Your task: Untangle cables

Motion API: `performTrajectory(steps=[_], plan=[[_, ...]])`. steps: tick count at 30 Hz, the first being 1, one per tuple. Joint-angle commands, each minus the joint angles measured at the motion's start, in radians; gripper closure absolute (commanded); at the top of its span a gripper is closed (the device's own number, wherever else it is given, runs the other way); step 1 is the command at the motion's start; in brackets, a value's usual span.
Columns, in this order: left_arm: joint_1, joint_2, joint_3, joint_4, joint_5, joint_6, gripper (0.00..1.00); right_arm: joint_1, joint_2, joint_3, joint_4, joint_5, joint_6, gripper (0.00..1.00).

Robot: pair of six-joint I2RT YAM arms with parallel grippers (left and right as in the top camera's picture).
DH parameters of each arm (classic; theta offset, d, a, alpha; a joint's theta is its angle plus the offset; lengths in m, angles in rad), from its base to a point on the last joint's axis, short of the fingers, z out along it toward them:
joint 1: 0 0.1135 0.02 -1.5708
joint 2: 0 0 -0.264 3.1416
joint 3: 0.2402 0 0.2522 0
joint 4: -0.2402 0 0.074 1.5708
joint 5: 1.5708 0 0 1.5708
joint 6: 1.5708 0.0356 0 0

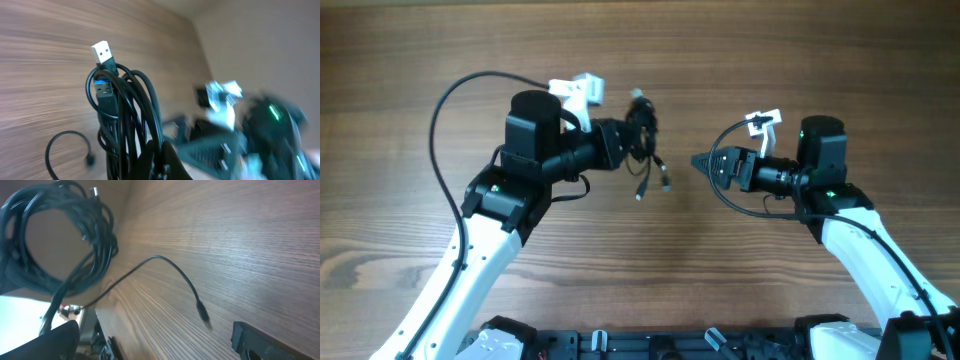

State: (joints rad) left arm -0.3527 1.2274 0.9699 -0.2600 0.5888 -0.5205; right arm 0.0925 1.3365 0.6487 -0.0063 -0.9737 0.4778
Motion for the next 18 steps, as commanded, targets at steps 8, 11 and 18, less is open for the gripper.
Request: performTrajectory(steps=[8, 11, 18], plan=[[-0.008, 0.021, 0.006, 0.010, 0.507, 0.232, 0.96, 0.035, -0.011, 0.001, 0.293, -0.225, -0.133, 0.29], [-0.060, 0.047, 0.006, 0.010, 0.496, 0.225, 0.96, 0.053, -0.011, 0.001, 0.309, -0.225, -0.133, 0.54], [-0.084, 0.078, 0.006, 0.011, 0.193, 0.080, 0.39, 0.054, -0.011, 0.001, 0.304, -0.225, -0.009, 0.96]])
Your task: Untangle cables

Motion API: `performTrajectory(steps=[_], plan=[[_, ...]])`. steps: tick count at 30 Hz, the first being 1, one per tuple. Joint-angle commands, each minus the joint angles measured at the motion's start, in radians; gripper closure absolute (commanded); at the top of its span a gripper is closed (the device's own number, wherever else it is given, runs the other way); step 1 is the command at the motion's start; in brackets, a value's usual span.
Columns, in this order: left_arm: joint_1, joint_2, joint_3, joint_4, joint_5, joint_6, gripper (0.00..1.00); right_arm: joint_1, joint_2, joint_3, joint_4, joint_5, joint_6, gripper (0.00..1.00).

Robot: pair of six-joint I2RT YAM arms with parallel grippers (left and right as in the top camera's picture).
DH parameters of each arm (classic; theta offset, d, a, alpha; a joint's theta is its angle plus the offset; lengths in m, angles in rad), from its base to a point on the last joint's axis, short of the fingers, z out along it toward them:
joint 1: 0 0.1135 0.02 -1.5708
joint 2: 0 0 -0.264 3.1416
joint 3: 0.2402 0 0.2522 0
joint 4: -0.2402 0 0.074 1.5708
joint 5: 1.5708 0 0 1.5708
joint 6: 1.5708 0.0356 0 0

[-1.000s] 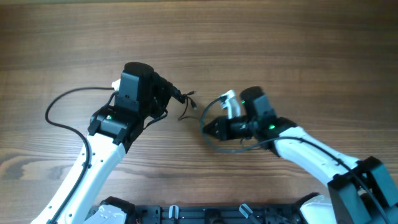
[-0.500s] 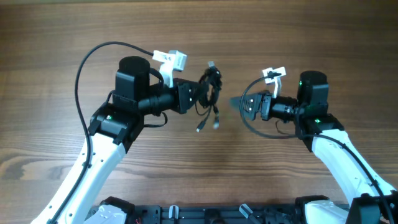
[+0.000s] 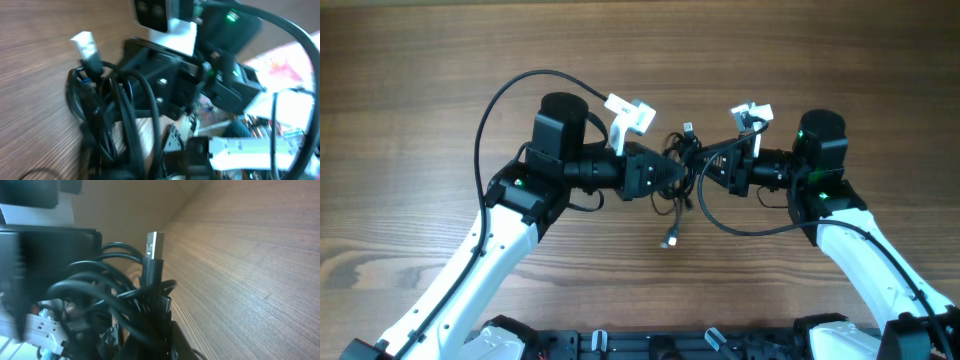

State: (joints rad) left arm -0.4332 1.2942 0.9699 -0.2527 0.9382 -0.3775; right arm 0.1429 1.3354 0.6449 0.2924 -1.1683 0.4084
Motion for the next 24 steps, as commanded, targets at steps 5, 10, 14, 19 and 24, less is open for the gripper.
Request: performTrajectory(steps=[5, 10, 14, 19, 24], plan=[[-0.004, 0.011, 0.006, 0.003, -0.197, -0.087, 0.37, 0.003, -0.010, 0.005, 0.003, -0.030, 0.089, 0.96], [-0.002, 0.011, 0.006, 0.011, -0.244, -0.087, 0.39, 0.003, -0.010, 0.005, -0.007, 0.018, 0.109, 0.96], [-0.001, -0.066, 0.007, 0.034, -0.258, -0.019, 0.25, 0.002, -0.010, 0.005, -0.008, 0.027, 0.127, 0.96], [0.024, -0.143, 0.007, -0.126, -0.592, -0.018, 0.17, 0.002, -0.010, 0.005, -0.005, 0.073, 0.150, 0.96], [0.036, -0.103, 0.006, -0.208, -0.608, 0.105, 0.00, 0.002, -0.010, 0.005, 0.022, 0.086, 0.228, 0.95]])
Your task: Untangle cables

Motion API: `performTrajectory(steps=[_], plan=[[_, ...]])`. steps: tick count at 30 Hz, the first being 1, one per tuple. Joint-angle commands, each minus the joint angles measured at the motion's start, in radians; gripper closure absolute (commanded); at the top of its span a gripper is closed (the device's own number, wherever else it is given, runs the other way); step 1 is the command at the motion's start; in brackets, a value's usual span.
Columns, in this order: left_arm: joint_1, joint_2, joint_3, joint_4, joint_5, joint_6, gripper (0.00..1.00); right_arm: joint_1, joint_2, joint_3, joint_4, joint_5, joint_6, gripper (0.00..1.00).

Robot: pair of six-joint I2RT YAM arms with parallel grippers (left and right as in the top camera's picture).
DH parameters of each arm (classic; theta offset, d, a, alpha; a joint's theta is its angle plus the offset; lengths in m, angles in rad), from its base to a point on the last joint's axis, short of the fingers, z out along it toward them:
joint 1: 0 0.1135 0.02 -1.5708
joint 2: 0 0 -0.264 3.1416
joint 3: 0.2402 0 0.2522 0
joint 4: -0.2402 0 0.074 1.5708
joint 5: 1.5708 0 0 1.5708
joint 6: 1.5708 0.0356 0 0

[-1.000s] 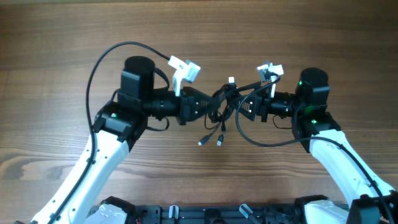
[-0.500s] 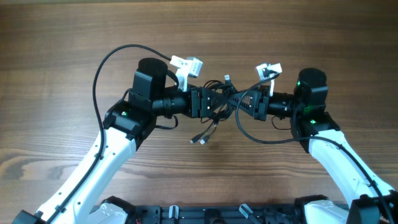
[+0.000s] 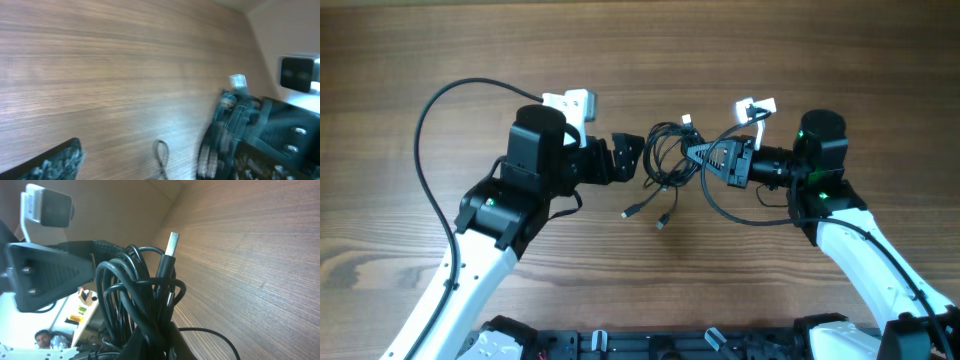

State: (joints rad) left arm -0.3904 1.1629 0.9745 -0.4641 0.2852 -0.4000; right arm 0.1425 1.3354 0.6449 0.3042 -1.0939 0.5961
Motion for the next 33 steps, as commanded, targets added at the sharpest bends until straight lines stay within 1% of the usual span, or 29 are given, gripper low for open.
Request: performTrajectory(steps=[1, 2, 4, 8, 10, 11, 12, 13, 14, 16, 17, 18, 19, 20, 21, 22, 24, 25, 29, 31, 33], plan=[[-0.010, 0.047, 0.002, 0.002, 0.149, 0.219, 0.02, 0.002, -0.010, 0.005, 0.009, 0.018, 0.041, 0.95], [-0.010, 0.078, 0.002, 0.003, 0.271, 0.298, 0.08, 0.002, -0.010, 0.005, 0.010, 0.023, 0.043, 0.95], [-0.010, 0.127, 0.002, 0.007, 0.363, 0.348, 0.09, 0.002, -0.010, 0.005, 0.009, 0.026, 0.043, 0.95], [-0.008, 0.156, 0.002, 0.075, 0.399, 0.348, 0.09, 0.002, -0.009, 0.005, -0.045, 0.068, 0.043, 0.95], [-0.002, 0.156, 0.002, 0.088, 0.402, 0.358, 0.11, 0.002, -0.009, 0.005, -0.061, 0.082, 0.043, 0.95], [0.013, 0.156, 0.002, 0.087, 0.397, 0.371, 0.15, 0.002, -0.009, 0.005, -0.078, 0.101, 0.043, 0.94], [0.048, 0.155, 0.002, 0.087, 0.396, 0.370, 0.16, 0.002, -0.009, 0.005, -0.089, 0.115, 0.043, 0.95], [0.098, 0.154, 0.002, 0.087, 0.407, 0.366, 0.20, 0.002, -0.008, 0.005, -0.088, 0.115, 0.043, 0.94], [0.139, 0.154, 0.002, 0.088, 0.458, 0.366, 0.20, 0.002, -0.008, 0.005, -0.089, 0.115, 0.044, 0.95], [0.212, 0.154, 0.002, 0.101, 0.632, 0.367, 0.18, 0.002, -0.008, 0.005, -0.089, 0.115, 0.043, 0.95], [0.247, 0.154, 0.002, 0.117, 0.739, 0.368, 0.14, 0.002, -0.008, 0.005, -0.089, 0.115, 0.043, 0.94], [0.264, 0.154, 0.002, 0.129, 0.805, 0.371, 0.08, 0.002, -0.008, 0.005, -0.089, 0.115, 0.043, 0.94], [0.266, 0.155, 0.002, 0.133, 0.818, 0.371, 0.04, 0.002, -0.008, 0.005, -0.089, 0.114, 0.044, 0.94], [0.254, 0.158, 0.002, 0.128, 0.818, 0.399, 0.01, 0.002, -0.008, 0.005, -0.089, 0.114, 0.064, 0.95], [0.233, 0.164, 0.002, 0.129, 0.816, 0.425, 0.00, 0.002, -0.008, 0.005, -0.088, 0.114, 0.088, 0.95], [0.220, 0.172, 0.002, 0.134, 0.802, 0.424, 0.00, 0.003, -0.008, 0.005, -0.088, 0.109, 0.089, 0.96], [0.188, 0.199, 0.002, 0.136, 0.735, 0.423, 0.05, 0.005, -0.008, 0.005, -0.087, 0.101, 0.089, 0.96], [0.171, 0.226, 0.002, 0.140, 0.702, 0.423, 0.05, 0.008, -0.008, 0.005, -0.083, 0.090, 0.088, 0.96], [0.138, 0.303, 0.002, 0.211, 0.702, 0.414, 0.06, 0.061, -0.008, 0.005, -0.072, 0.073, 0.071, 0.96], [0.129, 0.306, 0.002, 0.223, 0.702, 0.414, 0.06, 0.093, -0.008, 0.005, -0.073, 0.076, -0.004, 0.96], [0.125, 0.306, 0.002, 0.230, 0.713, 0.414, 0.07, 0.129, -0.008, 0.005, -0.073, 0.112, -0.021, 0.95]])
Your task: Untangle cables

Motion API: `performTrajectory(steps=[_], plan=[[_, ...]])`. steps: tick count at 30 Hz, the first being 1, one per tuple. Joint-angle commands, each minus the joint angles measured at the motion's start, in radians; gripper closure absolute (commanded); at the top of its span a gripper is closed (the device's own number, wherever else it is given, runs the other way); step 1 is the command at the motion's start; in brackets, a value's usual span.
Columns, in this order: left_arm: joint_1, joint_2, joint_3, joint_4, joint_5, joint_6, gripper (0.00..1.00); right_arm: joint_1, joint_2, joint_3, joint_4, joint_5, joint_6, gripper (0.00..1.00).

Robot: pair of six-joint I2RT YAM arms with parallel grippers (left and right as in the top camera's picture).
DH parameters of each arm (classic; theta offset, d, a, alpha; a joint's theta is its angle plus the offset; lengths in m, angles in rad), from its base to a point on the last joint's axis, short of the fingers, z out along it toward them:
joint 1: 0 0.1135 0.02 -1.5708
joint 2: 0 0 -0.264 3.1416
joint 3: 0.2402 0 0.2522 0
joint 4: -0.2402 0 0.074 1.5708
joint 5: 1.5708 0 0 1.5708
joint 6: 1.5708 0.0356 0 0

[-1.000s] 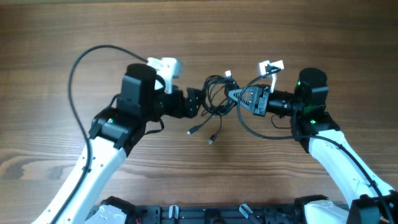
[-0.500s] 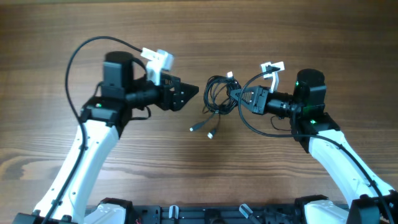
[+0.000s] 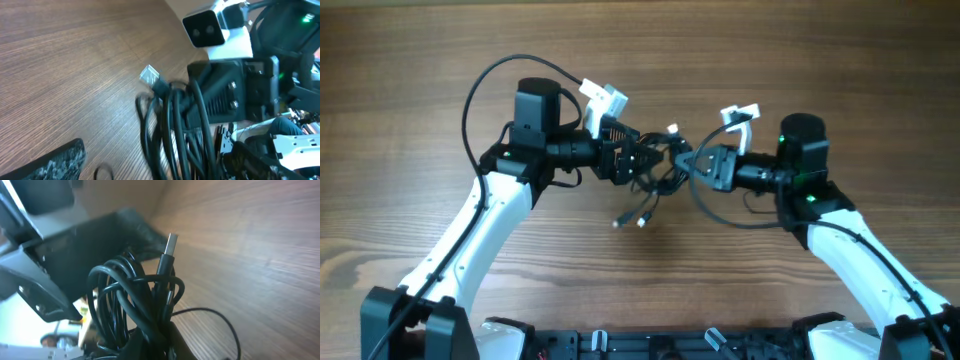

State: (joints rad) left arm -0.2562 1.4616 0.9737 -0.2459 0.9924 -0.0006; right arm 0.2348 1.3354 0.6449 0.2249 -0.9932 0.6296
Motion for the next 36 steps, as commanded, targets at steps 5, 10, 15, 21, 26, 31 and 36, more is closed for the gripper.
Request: performTrajectory(steps=[5, 10, 15, 21, 26, 31, 36], plan=[[-0.009, 0.008, 0.003, -0.037, 0.005, 0.016, 0.54, 0.053, -0.008, 0.005, 0.007, 0.082, -0.056, 0.96], [-0.010, 0.008, 0.003, -0.093, 0.005, 0.016, 0.55, 0.053, -0.008, 0.005, 0.038, 0.111, -0.055, 0.96], [-0.008, 0.008, 0.003, -0.107, -0.195, 0.023, 0.96, 0.053, -0.008, 0.005, 0.031, 0.111, -0.055, 0.95], [0.034, 0.007, 0.003, 0.011, -0.237, -0.181, 0.96, 0.053, -0.008, 0.005, -0.054, 0.141, -0.107, 0.00], [0.017, 0.007, 0.003, 0.063, -0.333, -0.375, 0.96, 0.061, -0.008, 0.005, -0.029, 0.181, 0.140, 0.00], [-0.058, 0.007, 0.003, 0.086, -0.486, -0.498, 0.96, 0.185, 0.001, 0.005, 0.123, 0.377, 0.365, 0.13], [-0.099, 0.007, 0.003, 0.113, -0.628, -0.774, 0.96, 0.346, 0.074, 0.005, 0.086, 0.649, 0.228, 0.32]])
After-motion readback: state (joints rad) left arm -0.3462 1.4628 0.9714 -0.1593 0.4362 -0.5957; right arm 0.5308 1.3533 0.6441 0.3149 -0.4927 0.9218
